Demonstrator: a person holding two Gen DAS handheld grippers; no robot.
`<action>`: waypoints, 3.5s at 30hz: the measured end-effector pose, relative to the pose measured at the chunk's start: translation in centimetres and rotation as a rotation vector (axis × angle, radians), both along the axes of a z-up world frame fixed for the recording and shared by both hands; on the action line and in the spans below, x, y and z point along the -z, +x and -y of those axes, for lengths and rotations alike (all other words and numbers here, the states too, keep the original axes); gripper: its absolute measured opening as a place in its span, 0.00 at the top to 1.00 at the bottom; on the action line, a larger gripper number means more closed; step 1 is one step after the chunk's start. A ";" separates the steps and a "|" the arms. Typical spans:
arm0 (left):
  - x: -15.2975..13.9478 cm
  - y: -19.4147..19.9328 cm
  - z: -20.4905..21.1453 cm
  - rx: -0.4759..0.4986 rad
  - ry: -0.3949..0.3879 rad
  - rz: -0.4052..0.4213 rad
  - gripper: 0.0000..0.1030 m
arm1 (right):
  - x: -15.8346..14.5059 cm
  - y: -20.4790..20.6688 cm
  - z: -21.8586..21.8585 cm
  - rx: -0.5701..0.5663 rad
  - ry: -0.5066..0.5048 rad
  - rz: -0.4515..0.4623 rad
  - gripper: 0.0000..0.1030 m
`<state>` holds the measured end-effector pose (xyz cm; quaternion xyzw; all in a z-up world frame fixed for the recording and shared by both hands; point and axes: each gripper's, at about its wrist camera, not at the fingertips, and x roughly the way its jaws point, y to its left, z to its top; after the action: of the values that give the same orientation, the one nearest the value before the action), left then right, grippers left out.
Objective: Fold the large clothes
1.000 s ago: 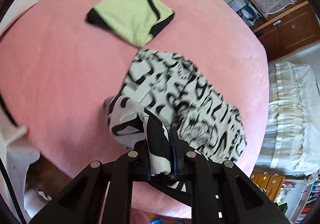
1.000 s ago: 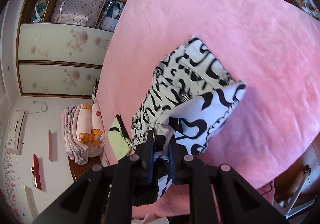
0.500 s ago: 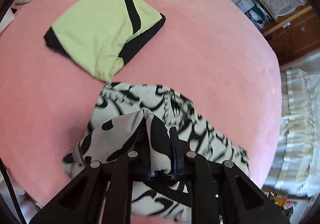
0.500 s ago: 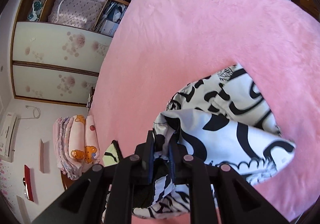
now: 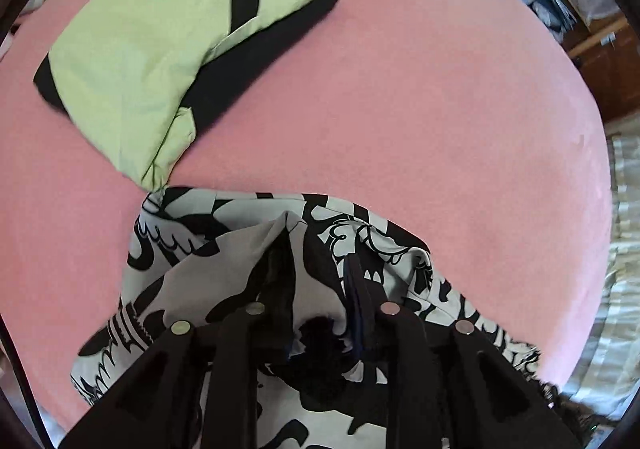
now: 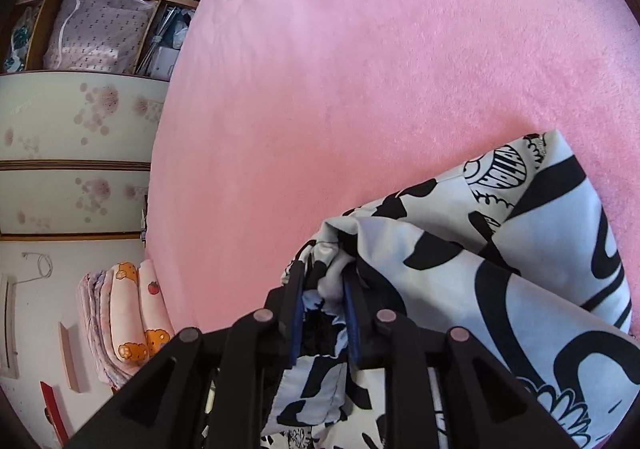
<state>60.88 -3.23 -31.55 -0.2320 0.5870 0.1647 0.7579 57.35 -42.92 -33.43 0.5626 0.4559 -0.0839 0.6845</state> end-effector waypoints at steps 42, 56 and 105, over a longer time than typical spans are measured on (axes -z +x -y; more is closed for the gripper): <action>2.5 -0.3 4.4 0.553 0.245 0.014 0.16 | -1.9 3.0 -7.1 -0.850 -0.719 -0.012 0.30; 5.0 1.6 4.6 0.555 0.254 0.007 0.28 | 0.2 3.7 -5.7 -0.910 -0.721 0.043 0.86; -2.8 -8.0 14.4 0.518 0.481 0.190 0.37 | -6.9 -3.1 -5.5 -0.599 -0.779 0.053 0.75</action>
<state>52.84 -17.65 -28.76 0.0949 0.4980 0.0784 0.8584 54.24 -37.40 -26.51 0.1109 0.5147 -0.0335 0.8495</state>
